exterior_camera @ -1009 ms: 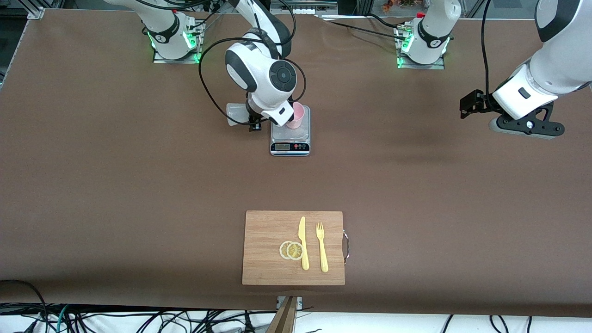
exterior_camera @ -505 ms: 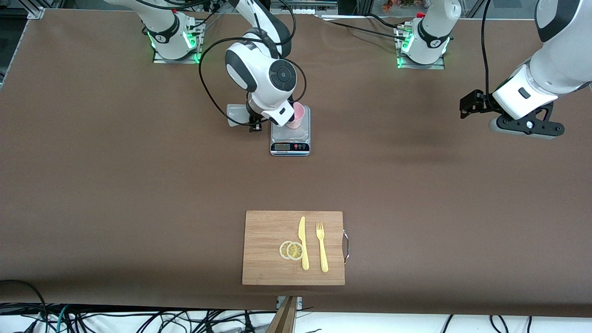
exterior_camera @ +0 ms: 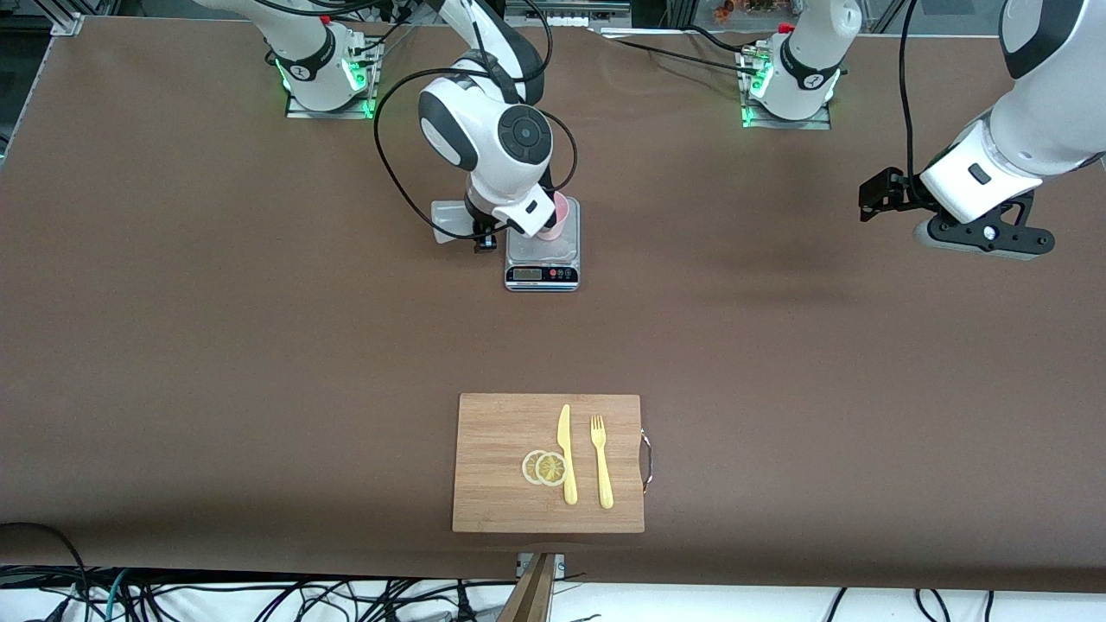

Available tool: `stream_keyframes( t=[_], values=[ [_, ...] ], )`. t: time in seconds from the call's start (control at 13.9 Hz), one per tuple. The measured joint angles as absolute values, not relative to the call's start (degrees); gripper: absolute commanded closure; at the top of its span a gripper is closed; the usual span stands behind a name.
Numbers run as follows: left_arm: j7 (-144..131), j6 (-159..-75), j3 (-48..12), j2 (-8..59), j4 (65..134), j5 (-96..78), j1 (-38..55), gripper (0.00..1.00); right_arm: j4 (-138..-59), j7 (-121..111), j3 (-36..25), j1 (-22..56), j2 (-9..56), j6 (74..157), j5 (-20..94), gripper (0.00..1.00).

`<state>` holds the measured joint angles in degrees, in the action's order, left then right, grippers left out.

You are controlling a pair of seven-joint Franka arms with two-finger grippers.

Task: Add sauce to pink cup with both arms
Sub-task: 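Tilt the bottle nozzle over the cup and squeeze sauce in, then carry the sauce bottle with the right gripper back beside its spot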

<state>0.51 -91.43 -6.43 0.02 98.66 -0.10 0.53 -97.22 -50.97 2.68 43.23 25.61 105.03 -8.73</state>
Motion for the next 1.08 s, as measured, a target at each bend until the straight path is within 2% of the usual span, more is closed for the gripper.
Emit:
stream_keyframes(
  t=[1.08],
  values=[
    [0.51,-91.43,-6.43,0.02,98.66,-0.10,0.53,0.00,-97.26,-62.77,1.60,38.14,25.49,110.33,-1.17,1.00]
  ],
)
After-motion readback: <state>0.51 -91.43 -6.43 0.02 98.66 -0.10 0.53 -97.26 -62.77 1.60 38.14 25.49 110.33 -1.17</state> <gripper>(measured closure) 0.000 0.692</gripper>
